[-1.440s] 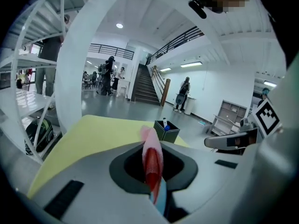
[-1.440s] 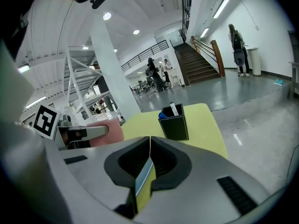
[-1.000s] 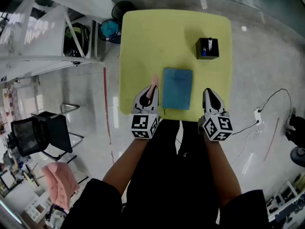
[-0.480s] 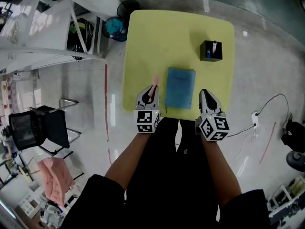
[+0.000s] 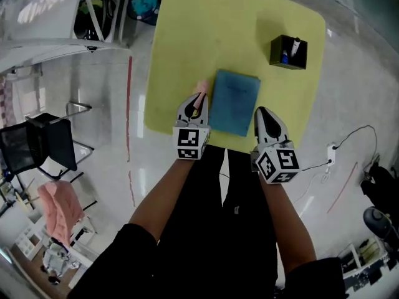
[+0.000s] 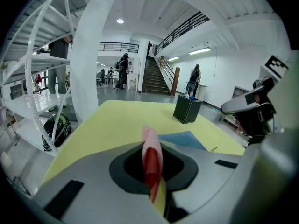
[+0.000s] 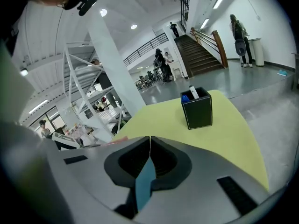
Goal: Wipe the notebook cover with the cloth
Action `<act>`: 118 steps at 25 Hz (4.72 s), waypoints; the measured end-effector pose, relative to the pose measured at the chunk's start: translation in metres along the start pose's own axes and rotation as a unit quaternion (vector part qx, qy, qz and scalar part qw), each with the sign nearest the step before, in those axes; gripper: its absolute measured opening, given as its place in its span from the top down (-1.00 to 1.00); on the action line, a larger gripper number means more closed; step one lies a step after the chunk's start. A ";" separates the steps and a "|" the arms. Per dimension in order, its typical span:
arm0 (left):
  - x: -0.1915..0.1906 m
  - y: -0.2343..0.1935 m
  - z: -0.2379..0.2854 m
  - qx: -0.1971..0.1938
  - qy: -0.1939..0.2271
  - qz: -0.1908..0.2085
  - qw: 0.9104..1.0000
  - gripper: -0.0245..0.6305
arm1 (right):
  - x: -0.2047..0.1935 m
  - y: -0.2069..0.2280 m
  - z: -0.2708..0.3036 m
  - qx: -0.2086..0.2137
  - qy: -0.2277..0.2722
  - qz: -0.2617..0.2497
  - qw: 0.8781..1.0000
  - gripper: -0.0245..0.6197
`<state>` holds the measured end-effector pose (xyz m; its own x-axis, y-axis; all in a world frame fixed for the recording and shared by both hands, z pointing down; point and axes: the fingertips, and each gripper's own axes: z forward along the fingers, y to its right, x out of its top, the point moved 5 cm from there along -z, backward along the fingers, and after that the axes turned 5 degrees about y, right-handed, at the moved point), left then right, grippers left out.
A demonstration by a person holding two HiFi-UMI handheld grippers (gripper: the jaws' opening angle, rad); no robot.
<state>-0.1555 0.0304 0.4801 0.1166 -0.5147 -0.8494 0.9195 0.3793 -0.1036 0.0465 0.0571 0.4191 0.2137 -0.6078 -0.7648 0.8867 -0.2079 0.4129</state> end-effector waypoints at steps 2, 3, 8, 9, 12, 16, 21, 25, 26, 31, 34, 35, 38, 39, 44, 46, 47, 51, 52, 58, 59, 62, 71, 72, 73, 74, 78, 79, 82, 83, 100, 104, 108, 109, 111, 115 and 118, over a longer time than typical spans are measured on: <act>-0.011 0.012 0.007 -0.017 -0.007 0.006 1.000 0.83 | -0.009 0.005 0.001 -0.003 -0.002 0.002 1.000 0.82; -0.017 0.015 0.009 -0.025 -0.009 0.007 1.000 0.83 | -0.012 0.004 0.002 -0.001 -0.002 0.002 1.000 0.82; -0.036 0.024 0.014 -0.043 -0.015 -0.002 0.999 0.83 | -0.019 0.003 -0.001 0.017 0.000 0.002 1.000 0.82; -0.040 0.026 0.018 -0.049 -0.021 -0.001 0.999 0.83 | -0.020 0.007 -0.002 0.017 0.002 0.006 1.000 0.82; -0.049 0.029 0.026 -0.059 -0.044 0.001 0.997 0.83 | -0.030 0.017 -0.007 0.017 0.005 0.024 1.000 0.82; -0.043 0.035 0.029 -0.065 -0.049 0.013 0.997 0.83 | -0.040 0.026 -0.013 0.022 -0.002 0.033 0.999 0.82; -0.042 0.045 0.034 -0.078 -0.080 0.056 0.992 0.83 | -0.043 0.034 -0.019 0.018 -0.002 0.040 0.999 0.82; -0.041 0.049 0.036 -0.079 -0.097 0.066 0.990 0.83 | -0.042 0.046 -0.026 0.015 0.001 0.043 0.999 0.82; -0.041 0.050 0.036 -0.079 -0.101 0.069 0.989 0.83 | -0.042 0.049 -0.029 0.012 0.002 0.045 0.999 0.82; -0.041 0.059 0.037 -0.077 -0.110 0.084 0.987 0.83 | -0.043 0.062 -0.038 0.004 0.005 0.050 0.999 0.82; -0.041 0.060 0.038 -0.066 -0.111 0.090 0.988 0.83 | -0.044 0.070 -0.041 0.002 0.006 0.051 0.999 0.82; -0.042 0.060 0.039 -0.062 -0.112 0.091 0.988 0.83 | -0.044 0.073 -0.042 0.001 0.006 0.052 0.999 0.82; -0.042 0.062 0.039 -0.055 -0.115 0.088 0.988 0.83 | -0.045 0.078 -0.045 -0.001 0.007 0.055 0.998 0.82; -0.042 0.063 0.038 -0.054 -0.117 0.086 0.988 0.83 | -0.045 0.078 -0.046 -0.001 0.007 0.054 0.999 0.82; -0.042 0.064 0.040 -0.049 -0.127 0.090 0.987 0.83 | -0.040 0.086 -0.048 -0.011 0.014 0.040 0.999 0.82; -0.041 0.064 0.041 -0.048 -0.131 0.090 0.986 0.83 | -0.040 0.089 -0.048 -0.013 0.014 0.045 0.999 0.82; -0.040 0.063 0.041 -0.048 -0.132 0.090 0.986 0.83 | -0.040 0.091 -0.048 -0.014 0.014 0.048 0.999 0.82; -0.042 0.065 0.043 -0.047 -0.132 0.101 0.985 0.83 | -0.042 0.096 -0.048 -0.019 0.012 0.055 0.998 0.82; -0.043 0.066 0.044 -0.047 -0.133 0.103 0.985 0.83 | -0.043 0.097 -0.048 -0.020 0.011 0.056 0.998 0.82; -0.045 0.077 0.043 -0.059 -0.134 0.100 0.984 0.83 | -0.047 0.095 -0.047 -0.027 0.009 0.059 0.998 0.82; -0.045 0.079 0.043 -0.060 -0.134 0.101 0.984 0.83 | -0.047 0.096 -0.047 -0.033 0.010 0.057 0.998 0.82; -0.043 0.080 0.045 -0.062 -0.132 0.094 0.985 0.83 | -0.047 0.098 -0.047 -0.047 0.014 0.055 0.997 0.82; -0.044 0.080 0.043 -0.064 -0.128 0.099 0.985 0.83 | -0.049 0.103 -0.050 -0.058 0.018 0.065 0.996 0.82; -0.045 0.081 0.043 -0.065 -0.127 0.101 0.985 0.83 | -0.049 0.103 -0.050 -0.060 0.019 0.066 0.996 0.82; -0.045 0.081 0.043 -0.067 -0.127 0.104 0.984 0.83 | -0.048 0.104 -0.049 -0.061 0.019 0.067 0.996 0.82; -0.046 0.082 0.043 -0.067 -0.126 0.105 0.984 0.83 | -0.048 0.105 -0.049 -0.062 0.019 0.067 0.996 0.82; -0.042 0.083 0.043 -0.067 -0.124 0.102 0.985 0.83 | -0.046 0.107 -0.050 -0.064 0.023 0.068 0.995 0.82; -0.042 0.084 0.043 -0.069 -0.126 0.101 0.984 0.83 | -0.046 0.108 -0.050 -0.064 0.024 0.068 0.995 0.82; -0.043 0.088 0.043 -0.071 -0.130 0.095 0.984 0.83 | -0.044 0.109 -0.051 -0.064 0.025 0.068 0.995 0.82; -0.043 0.089 0.043 -0.070 -0.130 0.092 0.985 0.83 | -0.042 0.109 -0.051 -0.064 0.026 0.068 0.995 0.82; -0.045 0.101 0.044 -0.080 -0.125 0.093 0.985 0.83 | -0.038 0.114 -0.052 -0.068 0.031 0.083 0.994 0.82; -0.046 0.106 0.045 -0.080 -0.124 0.104 0.984 0.83 | -0.036 0.119 -0.051 -0.071 0.033 0.084 0.993 0.82; -0.046 0.107 0.045 -0.079 -0.124 0.101 0.984 0.83 | -0.035 0.124 -0.052 -0.073 0.035 0.087 0.993 0.82; -0.046 0.108 0.046 -0.079 -0.124 0.100 0.984 0.83 | -0.035 0.125 -0.052 -0.074 0.035 0.088 0.993 0.82; -0.046 0.108 0.046 -0.079 -0.124 0.100 0.984 0.83 | -0.036 0.127 -0.053 -0.077 0.035 0.090 0.992 0.82; -0.046 0.108 0.046 -0.078 -0.125 0.097 0.984 0.83 | -0.037 0.128 -0.051 -0.076 0.032 0.092 0.992 0.82; -0.046 0.114 0.047 -0.082 -0.126 0.097 0.984 0.83 | -0.036 0.129 -0.050 -0.074 0.030 0.091 0.993 0.82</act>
<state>-0.0382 0.0609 0.5313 0.3919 -0.5873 -0.7082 0.8001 0.5976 -0.0529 0.1734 0.0905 0.4749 0.3962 -0.5774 -0.7139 0.8804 0.0182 0.4739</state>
